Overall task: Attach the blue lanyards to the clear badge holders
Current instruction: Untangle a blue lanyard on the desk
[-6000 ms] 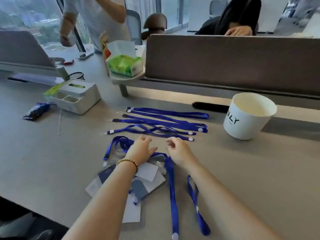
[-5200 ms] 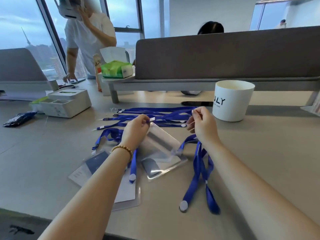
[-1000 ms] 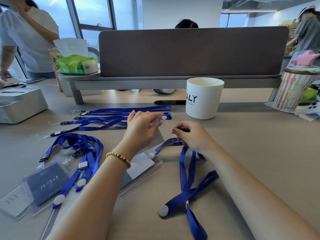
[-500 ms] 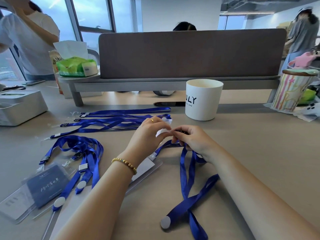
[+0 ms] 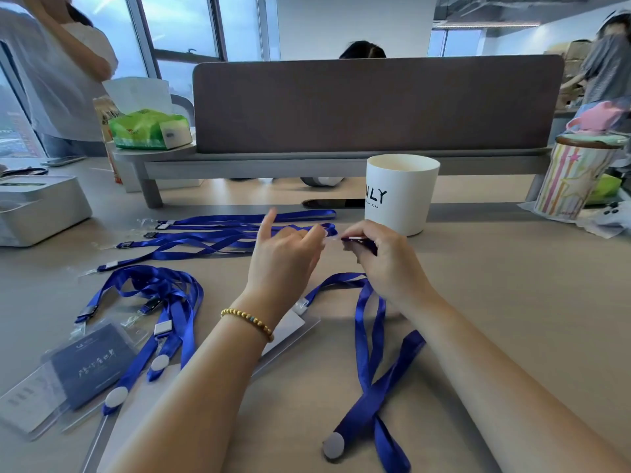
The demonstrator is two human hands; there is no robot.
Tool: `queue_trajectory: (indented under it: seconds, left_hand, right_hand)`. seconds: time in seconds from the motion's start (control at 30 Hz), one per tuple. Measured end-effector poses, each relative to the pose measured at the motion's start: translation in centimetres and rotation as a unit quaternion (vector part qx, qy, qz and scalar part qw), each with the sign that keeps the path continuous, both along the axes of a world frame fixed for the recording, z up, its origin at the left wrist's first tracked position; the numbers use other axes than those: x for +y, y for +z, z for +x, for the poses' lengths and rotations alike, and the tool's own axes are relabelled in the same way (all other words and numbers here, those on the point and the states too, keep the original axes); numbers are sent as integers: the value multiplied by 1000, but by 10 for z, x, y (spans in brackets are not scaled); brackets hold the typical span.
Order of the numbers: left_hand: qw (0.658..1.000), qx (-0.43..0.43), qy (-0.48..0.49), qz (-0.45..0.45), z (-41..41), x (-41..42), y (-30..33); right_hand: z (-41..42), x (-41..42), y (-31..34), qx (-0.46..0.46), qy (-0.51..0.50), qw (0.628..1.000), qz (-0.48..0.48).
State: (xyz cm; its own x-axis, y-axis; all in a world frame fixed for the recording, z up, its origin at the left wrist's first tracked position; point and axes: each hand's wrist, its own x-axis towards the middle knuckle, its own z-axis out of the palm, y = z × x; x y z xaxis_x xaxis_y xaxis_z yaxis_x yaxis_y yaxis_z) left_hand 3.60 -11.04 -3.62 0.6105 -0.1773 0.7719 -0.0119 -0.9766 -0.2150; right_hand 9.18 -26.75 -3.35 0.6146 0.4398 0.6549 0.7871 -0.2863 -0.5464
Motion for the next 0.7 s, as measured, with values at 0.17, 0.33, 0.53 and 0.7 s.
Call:
queue_trajectory:
  seconds: [0.17, 0.33, 0.53, 0.7]
  left_hand:
    - [997, 40, -46, -41, 0, -4, -3]
    - [993, 51, -68, -77, 1, -6, -9]
    - [972, 136, -111, -155, -3, -10, -7]
    - [962, 179, -78, -191, 1, -9, -5]
  right_hand:
    - [-2, 4, 5, 295, 16, 955, -31]
    - [-2, -1, 10, 399, 85, 913, 6]
    - [2, -4, 3, 388, 87, 917, 11]
    - [2, -4, -2, 397, 100, 912, 11]
